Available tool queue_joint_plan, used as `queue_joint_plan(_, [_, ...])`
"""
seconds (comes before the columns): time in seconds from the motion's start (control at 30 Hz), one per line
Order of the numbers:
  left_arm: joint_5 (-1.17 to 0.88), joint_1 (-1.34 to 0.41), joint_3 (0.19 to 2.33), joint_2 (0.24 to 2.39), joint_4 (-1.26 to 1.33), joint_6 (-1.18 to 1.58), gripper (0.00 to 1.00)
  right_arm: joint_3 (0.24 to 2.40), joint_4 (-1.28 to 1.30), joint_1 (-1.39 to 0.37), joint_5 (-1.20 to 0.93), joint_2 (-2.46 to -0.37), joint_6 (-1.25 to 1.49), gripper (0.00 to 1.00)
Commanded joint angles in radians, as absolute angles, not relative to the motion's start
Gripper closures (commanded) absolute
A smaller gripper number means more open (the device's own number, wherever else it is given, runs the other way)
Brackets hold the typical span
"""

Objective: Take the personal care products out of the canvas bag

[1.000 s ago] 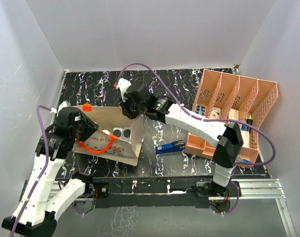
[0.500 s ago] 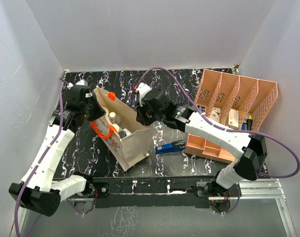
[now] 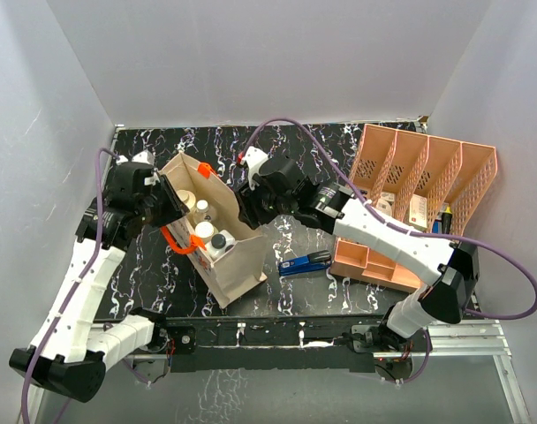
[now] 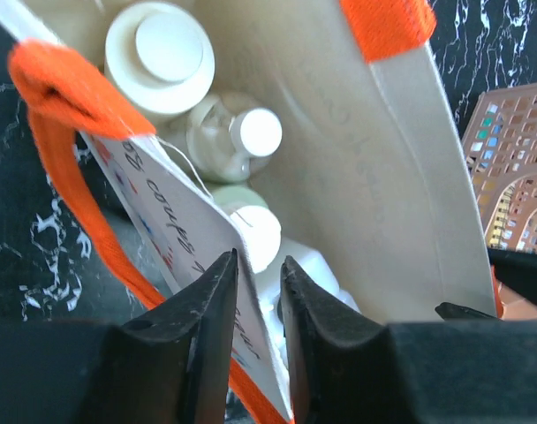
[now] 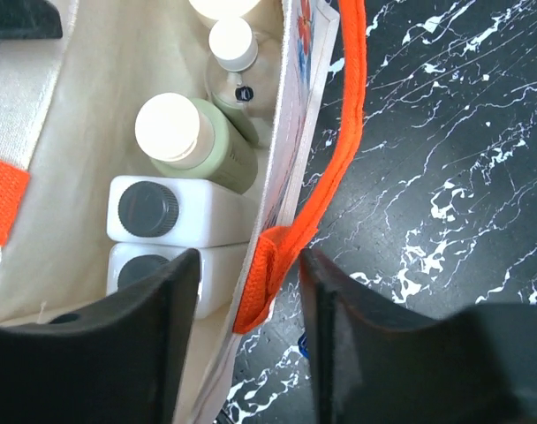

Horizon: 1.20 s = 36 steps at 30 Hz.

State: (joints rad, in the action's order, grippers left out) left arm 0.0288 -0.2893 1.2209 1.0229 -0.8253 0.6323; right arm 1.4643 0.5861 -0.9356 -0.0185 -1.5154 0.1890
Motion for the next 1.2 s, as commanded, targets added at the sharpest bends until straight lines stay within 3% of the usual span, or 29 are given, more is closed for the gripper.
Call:
queue_joint_plan(0.0, [-0.061,-0.281,1.242,1.011,-0.993,0.589,0.69,1.557,0.659,-0.939,-0.026,-1.487,0.151,0.43])
queue_joint_plan(0.1, [-0.137,-0.281,1.255,1.005,-1.041,0.613,0.59,1.596,0.697,-0.938,-0.002,-1.462,0.146,0.34])
queue_joint_plan(0.27, [-0.28,-0.281,1.191,0.908,-0.991,0.704,0.37,1.686,0.721,-0.938,-0.06,-1.446,0.198,0.32])
queue_joint_plan(0.67, [-0.345,-0.282,0.993,0.751,-1.022,0.796,0.42,1.577,0.501,-0.94,-0.508,-1.446,0.338,0.41])
queue_joint_plan(0.83, [-0.35,-0.281,0.896,0.689,-1.053,0.824,0.44,1.384,0.418,-0.963,-0.594,-1.426,0.357,0.54])
queue_joint_plan(1.17, [-0.376,-0.281,0.672,0.564,-1.021,0.886,0.47,1.09,0.348,-1.077,-0.391,-1.381,0.232,0.58])
